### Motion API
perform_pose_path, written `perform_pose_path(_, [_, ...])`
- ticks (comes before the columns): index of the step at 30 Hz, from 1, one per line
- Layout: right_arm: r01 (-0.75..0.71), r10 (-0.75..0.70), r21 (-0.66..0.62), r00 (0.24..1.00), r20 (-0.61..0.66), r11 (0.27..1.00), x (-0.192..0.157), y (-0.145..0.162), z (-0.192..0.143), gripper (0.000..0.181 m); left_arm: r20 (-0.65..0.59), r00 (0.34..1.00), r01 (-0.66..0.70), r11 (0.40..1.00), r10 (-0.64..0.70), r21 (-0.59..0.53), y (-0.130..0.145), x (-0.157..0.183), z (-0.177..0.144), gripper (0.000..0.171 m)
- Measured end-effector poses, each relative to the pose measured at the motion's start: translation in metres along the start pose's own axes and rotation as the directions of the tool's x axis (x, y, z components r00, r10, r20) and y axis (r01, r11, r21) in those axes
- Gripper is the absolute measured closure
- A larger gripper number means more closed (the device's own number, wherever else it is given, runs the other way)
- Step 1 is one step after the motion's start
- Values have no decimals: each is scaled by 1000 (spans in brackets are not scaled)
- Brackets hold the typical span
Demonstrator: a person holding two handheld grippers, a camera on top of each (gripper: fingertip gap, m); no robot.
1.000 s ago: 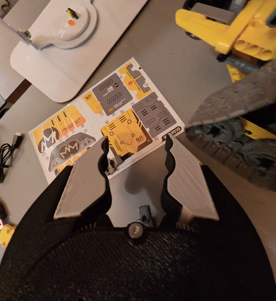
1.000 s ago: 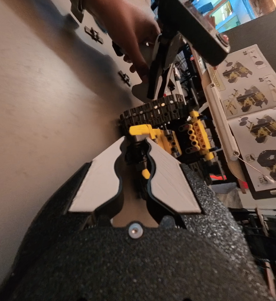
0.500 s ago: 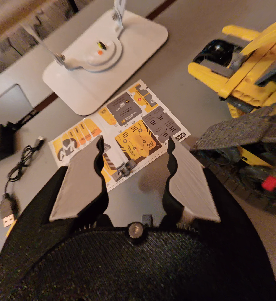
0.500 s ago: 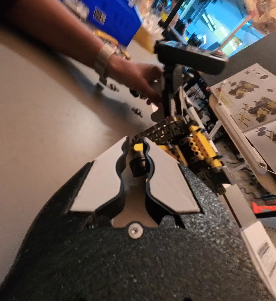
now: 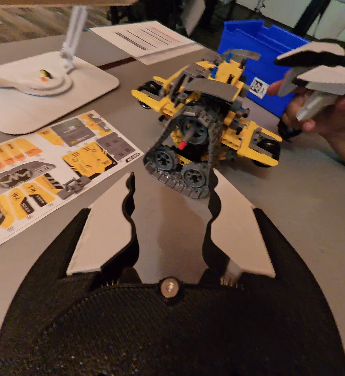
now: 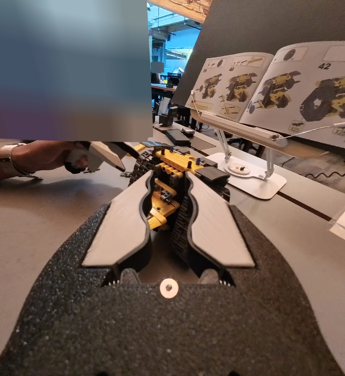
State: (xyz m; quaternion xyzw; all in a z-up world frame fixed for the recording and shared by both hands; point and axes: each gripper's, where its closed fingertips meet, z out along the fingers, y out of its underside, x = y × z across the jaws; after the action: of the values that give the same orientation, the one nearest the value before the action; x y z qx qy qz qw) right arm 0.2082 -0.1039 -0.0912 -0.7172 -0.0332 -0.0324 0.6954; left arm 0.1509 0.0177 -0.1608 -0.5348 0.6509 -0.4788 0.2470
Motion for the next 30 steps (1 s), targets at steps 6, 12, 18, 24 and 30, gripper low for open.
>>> perform_pose_path(6, [-31,31,-51,1000,-8,998,2,4,1,153,-102,995,-30,990,16,-139,28,19,15,114])
perform_pose_path(12, [25,19,-214,980,198,977,-32,28,2,138,-134,991,-14,979,-14,-201,39,29,21,104])
perform_pose_path(18, [86,-38,-219,976,215,972,-33,31,-4,138,-125,992,-29,973,1,-227,45,33,28,92])
perform_pose_path(24, [-63,116,-241,970,212,968,-28,34,-9,136,-112,993,-57,971,31,-230,47,37,29,80])
perform_pose_path(30, [-161,241,-356,951,192,920,-21,56,-11,131,-140,990,-12,974,-20,-226,46,39,29,77])
